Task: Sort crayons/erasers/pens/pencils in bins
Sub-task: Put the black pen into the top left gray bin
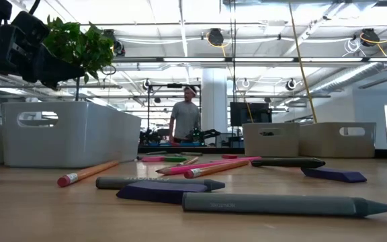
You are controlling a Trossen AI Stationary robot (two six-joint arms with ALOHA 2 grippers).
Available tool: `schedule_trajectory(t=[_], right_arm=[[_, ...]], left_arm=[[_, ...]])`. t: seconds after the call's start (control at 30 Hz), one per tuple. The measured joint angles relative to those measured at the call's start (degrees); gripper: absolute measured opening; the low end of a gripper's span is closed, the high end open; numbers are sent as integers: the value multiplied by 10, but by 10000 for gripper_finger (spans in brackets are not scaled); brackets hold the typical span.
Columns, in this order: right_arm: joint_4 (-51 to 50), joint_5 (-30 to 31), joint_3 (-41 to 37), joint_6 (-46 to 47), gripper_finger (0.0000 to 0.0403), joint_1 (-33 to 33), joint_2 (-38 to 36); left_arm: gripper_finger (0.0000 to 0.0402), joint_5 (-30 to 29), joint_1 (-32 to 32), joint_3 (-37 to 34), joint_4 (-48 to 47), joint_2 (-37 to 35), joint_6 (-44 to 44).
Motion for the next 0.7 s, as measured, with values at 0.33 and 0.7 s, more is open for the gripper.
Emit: schedule_trajectory(t=[0.33,0.7], right_arm=[[99,-104,-139,4,134,41,-9],[202,-123,-254,17,127,39,-13]], left_arm=[[24,0,0,0,0,0,0],[24,0,0,0,0,0,0]])
